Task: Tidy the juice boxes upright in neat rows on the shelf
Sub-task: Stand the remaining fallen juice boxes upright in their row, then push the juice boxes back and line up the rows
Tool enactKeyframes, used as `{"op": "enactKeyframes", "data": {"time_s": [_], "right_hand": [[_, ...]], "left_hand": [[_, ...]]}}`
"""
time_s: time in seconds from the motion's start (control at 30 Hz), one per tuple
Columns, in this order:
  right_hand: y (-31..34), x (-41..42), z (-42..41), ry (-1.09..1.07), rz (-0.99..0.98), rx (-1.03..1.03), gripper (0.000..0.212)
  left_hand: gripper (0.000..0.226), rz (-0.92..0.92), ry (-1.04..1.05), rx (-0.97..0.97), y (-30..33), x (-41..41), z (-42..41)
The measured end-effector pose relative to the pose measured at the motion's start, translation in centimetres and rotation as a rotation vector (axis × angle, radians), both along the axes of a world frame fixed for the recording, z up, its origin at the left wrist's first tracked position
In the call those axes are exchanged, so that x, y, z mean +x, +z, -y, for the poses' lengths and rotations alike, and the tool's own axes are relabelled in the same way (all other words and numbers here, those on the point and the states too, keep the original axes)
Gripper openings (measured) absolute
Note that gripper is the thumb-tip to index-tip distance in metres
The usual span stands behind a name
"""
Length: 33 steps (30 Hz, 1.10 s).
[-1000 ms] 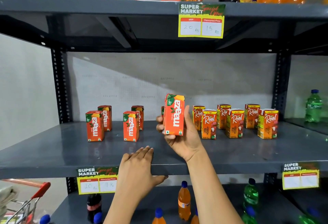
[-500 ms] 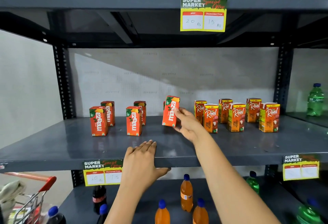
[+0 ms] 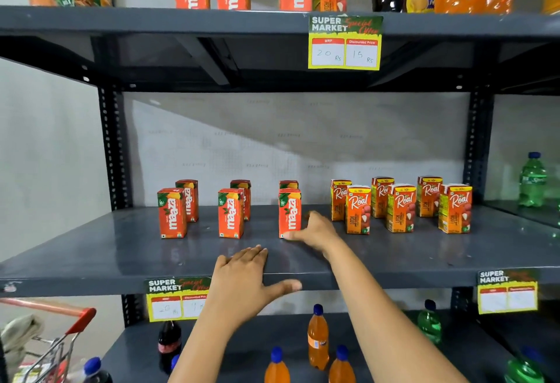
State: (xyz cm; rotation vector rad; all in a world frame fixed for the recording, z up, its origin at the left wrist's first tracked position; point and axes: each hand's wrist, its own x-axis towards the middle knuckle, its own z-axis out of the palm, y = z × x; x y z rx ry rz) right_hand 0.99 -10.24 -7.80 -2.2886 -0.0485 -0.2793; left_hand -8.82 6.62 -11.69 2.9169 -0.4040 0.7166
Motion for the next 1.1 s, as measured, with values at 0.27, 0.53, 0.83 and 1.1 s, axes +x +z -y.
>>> {"op": "enactKeyframes", "data": {"time_s": [0.27, 0.53, 0.83, 1.1], "right_hand": [[-0.1, -1.3, -3.5, -0.349, -0.019, -0.271, 0.097], [-0.4, -0.7, -4.1, -0.413, -0.025, -0.297, 0.089], [-0.4, -0.7, -4.0, -0.429, -0.013, -0.364, 0.090], [-0.1, -0.8, -3.9, -0.420, 0.001, -0.360, 0.084]], "left_hand": [[0.074, -0.220, 0.337, -0.623, 4.7, 5.7, -3.3], [0.056, -0.134, 0.419, -0.593, 4.2, 9.0, -2.2], [0.067, -0.126, 0.453, -0.527, 4.0, 8.9, -1.7], [0.055, -0.106, 0.421, -0.567, 4.2, 8.7, -1.7]]}}
